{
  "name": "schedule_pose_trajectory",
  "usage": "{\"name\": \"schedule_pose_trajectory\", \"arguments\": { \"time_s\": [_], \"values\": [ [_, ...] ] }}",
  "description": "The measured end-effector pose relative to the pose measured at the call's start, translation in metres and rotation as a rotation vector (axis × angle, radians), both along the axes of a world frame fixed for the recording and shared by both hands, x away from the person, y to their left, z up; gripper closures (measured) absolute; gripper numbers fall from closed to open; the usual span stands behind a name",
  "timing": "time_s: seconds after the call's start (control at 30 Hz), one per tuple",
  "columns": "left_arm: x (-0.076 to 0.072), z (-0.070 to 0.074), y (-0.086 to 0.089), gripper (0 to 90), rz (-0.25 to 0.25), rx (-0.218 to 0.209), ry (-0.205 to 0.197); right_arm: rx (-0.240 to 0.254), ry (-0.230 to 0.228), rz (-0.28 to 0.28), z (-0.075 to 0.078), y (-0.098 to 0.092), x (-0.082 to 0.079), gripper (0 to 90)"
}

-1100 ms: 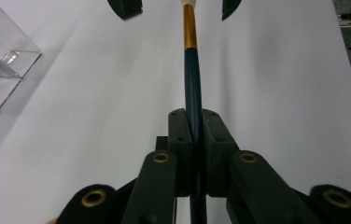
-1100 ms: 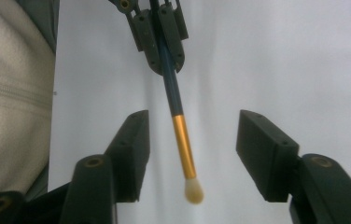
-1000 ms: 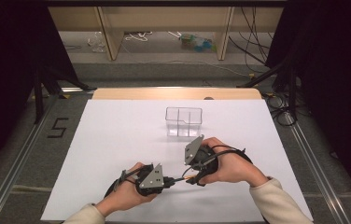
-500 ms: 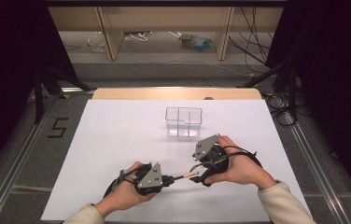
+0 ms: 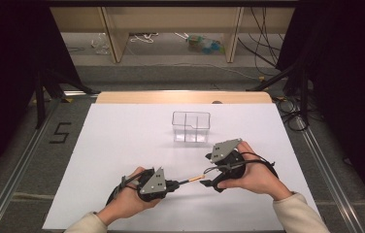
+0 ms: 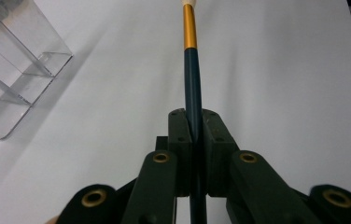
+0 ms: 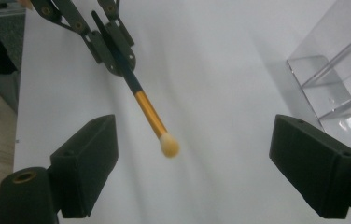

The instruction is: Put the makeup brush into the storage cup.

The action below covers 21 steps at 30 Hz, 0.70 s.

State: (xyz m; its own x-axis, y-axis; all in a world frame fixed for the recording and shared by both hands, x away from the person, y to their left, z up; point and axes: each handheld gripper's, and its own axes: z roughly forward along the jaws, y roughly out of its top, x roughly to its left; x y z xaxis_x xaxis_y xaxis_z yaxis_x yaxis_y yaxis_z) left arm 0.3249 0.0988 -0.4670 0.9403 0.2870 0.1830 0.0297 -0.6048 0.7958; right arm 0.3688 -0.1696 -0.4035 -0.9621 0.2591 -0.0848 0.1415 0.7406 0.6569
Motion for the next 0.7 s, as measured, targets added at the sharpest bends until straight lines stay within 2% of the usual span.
{"name": "schedule_pose_trajectory", "arguments": {
  "time_s": [0.03,0.13,0.37,0.6,0.7],
  "values": [
    [0.000,0.000,0.000,83.7,-0.003,0.000,0.005,-0.007,-0.010,-0.007,-0.001,-0.001,0.000,16.9],
    [0.000,0.000,0.001,83.6,-0.002,-0.013,0.017,0.013,0.002,-0.023,-0.004,-0.003,-0.001,16.8],
    [0.001,0.002,0.004,83.7,0.022,-0.036,0.013,0.062,0.018,-0.051,-0.006,-0.009,0.001,16.7],
    [0.003,0.004,0.006,83.7,0.046,-0.060,0.016,0.078,0.015,-0.062,-0.007,-0.014,0.003,16.9],
    [0.003,0.004,0.007,83.6,0.062,-0.064,0.003,0.093,0.029,-0.059,-0.009,-0.015,0.003,17.0]
  ]
}}
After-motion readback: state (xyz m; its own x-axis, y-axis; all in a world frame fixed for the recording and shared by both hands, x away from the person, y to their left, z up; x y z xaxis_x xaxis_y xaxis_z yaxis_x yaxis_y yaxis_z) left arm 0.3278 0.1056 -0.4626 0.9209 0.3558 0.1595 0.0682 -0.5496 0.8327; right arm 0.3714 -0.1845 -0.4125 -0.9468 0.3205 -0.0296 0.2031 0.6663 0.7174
